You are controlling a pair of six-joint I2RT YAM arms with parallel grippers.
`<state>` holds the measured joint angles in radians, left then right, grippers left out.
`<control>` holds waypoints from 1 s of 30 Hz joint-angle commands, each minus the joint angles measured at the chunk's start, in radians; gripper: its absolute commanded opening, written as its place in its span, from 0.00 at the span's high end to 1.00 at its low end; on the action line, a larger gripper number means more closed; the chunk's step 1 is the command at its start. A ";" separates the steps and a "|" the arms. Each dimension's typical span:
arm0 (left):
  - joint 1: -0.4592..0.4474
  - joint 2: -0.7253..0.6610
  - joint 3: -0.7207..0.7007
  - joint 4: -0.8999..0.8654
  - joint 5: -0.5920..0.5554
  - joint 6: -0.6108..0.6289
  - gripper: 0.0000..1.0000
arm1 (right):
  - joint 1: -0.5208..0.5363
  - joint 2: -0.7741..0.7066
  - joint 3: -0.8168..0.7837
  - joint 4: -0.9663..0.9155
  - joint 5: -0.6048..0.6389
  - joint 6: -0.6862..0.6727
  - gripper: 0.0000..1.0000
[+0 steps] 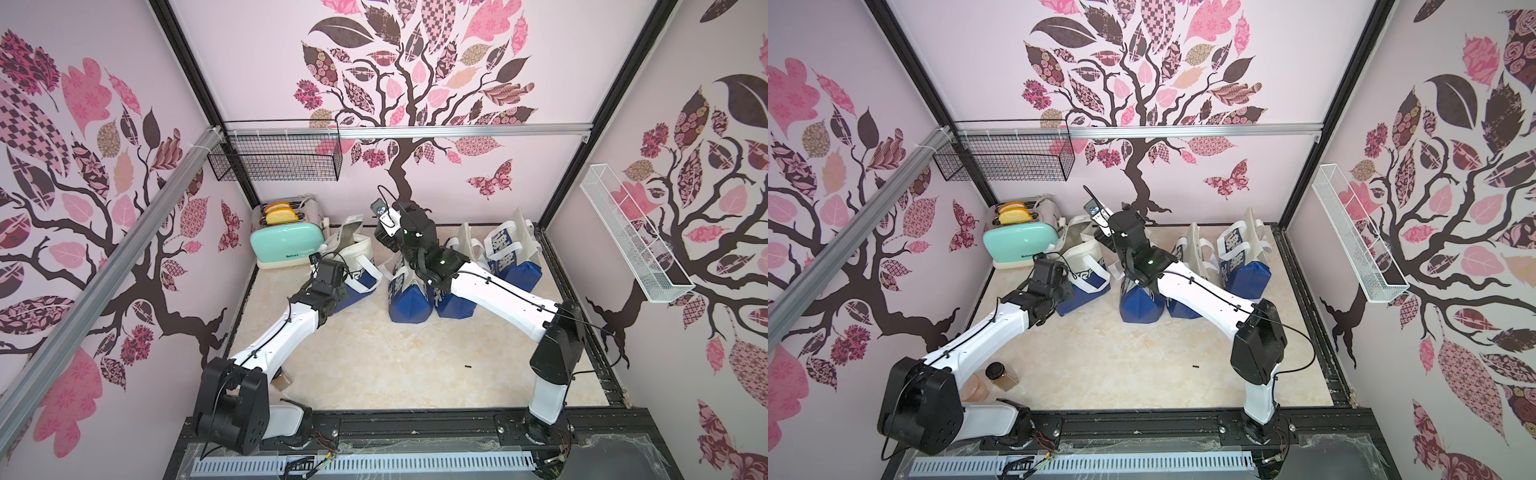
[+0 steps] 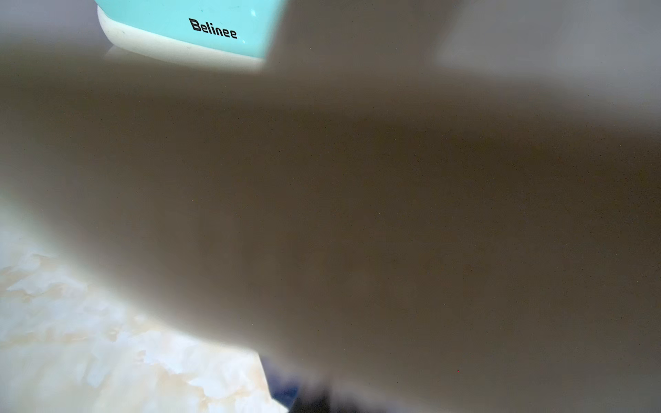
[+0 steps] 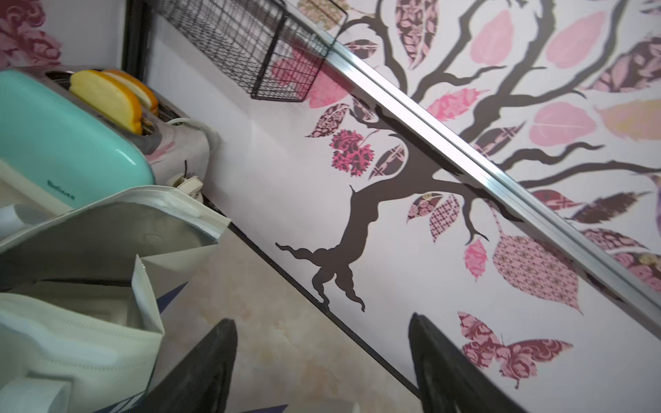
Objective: Open the takeout bag
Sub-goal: Move the takeout bag to the center of the board.
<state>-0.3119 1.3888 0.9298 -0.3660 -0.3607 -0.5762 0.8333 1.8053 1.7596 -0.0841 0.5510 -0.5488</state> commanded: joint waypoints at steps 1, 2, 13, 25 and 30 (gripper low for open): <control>0.007 0.075 0.039 0.035 -0.027 -0.061 1.00 | -0.003 -0.101 -0.011 -0.113 0.123 0.146 0.21; 0.008 0.097 0.060 0.041 -0.042 -0.065 1.00 | -0.003 -0.132 -0.034 -0.138 0.120 0.161 0.21; 0.014 0.220 0.203 0.097 -0.082 -0.040 0.63 | -0.003 -0.363 -0.224 -0.255 0.105 0.219 0.20; 0.010 -0.076 0.013 0.018 -0.025 -0.019 0.02 | -0.003 -0.418 -0.280 -0.351 0.030 0.323 0.21; -0.014 -0.236 -0.141 0.030 -0.031 0.070 0.02 | -0.002 -0.431 -0.302 -0.335 0.036 0.315 0.21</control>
<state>-0.3103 1.2106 0.8532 -0.3214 -0.3962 -0.5613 0.8326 1.3998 1.4559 -0.4244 0.5911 -0.2504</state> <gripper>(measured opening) 0.983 0.789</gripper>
